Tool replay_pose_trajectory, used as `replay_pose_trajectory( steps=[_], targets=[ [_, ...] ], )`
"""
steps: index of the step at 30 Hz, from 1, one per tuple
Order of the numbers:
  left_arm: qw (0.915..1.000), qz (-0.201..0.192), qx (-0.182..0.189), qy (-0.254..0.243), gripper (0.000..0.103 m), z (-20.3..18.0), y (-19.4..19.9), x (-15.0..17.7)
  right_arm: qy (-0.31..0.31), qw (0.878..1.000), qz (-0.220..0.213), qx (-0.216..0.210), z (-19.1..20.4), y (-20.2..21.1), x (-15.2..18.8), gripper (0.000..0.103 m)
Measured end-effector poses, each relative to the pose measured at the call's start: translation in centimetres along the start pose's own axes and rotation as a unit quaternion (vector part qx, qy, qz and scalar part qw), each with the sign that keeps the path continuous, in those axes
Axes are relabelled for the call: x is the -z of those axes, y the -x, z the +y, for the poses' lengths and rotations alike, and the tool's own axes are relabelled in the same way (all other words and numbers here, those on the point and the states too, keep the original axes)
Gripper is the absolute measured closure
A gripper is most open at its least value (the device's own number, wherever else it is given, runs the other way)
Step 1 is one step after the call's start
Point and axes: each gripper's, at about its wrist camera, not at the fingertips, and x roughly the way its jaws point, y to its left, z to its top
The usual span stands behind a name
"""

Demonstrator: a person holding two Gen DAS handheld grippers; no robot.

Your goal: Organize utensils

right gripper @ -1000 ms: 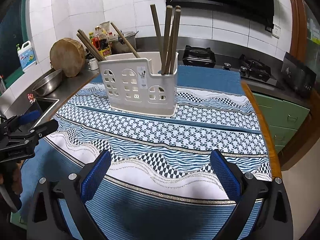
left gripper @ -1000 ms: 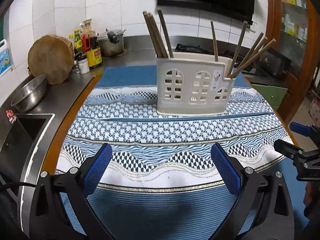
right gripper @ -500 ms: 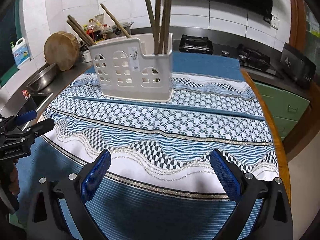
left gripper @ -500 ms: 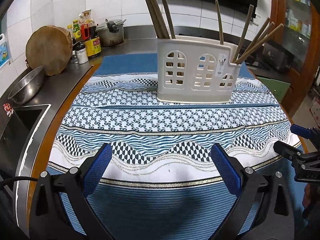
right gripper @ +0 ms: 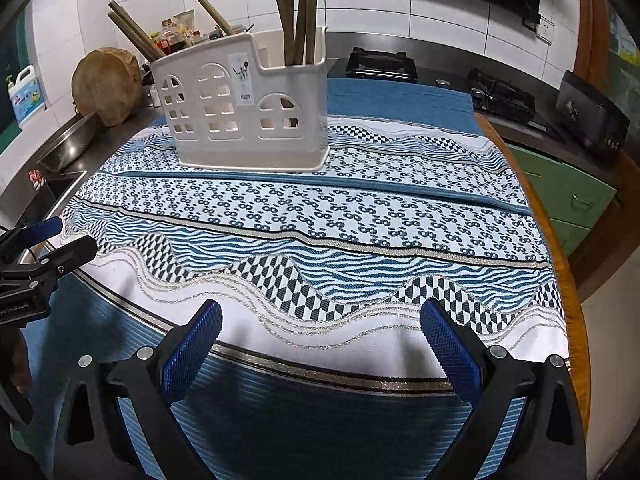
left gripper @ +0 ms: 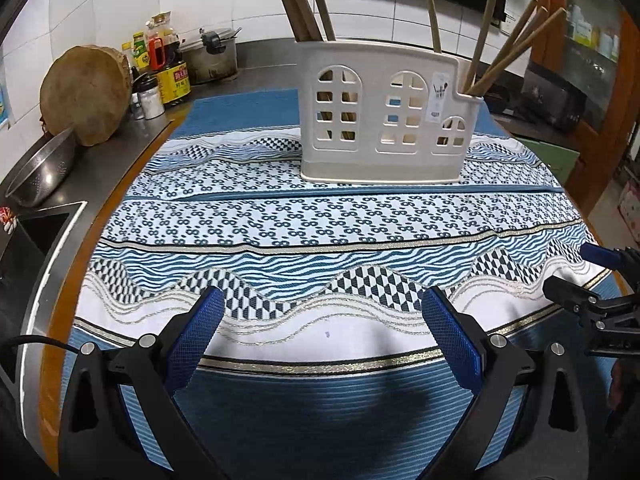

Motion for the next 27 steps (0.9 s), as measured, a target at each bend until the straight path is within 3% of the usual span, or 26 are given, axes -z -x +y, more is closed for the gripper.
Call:
replay_pose_trajectory(
  steps=[8,17,27],
  targets=[
    [0.9999,0.010,0.007,-0.005,0.005,-0.6,-1.5,0.7,-0.005,1.000,0.014,0.001,-0.5,-1.5,0.5,0.007],
    [0.9985,0.047,0.026,-0.013,0.005,-1.5,-3.9,1.7,-0.002,0.999,0.038,0.000,-0.5,-3.3,0.9,0.007],
    [0.9973,0.063,0.022,-0.028,0.005,-2.1,-4.7,2.5,0.013,0.999,0.034,0.013,0.1,-3.8,1.2,0.006]
  ],
)
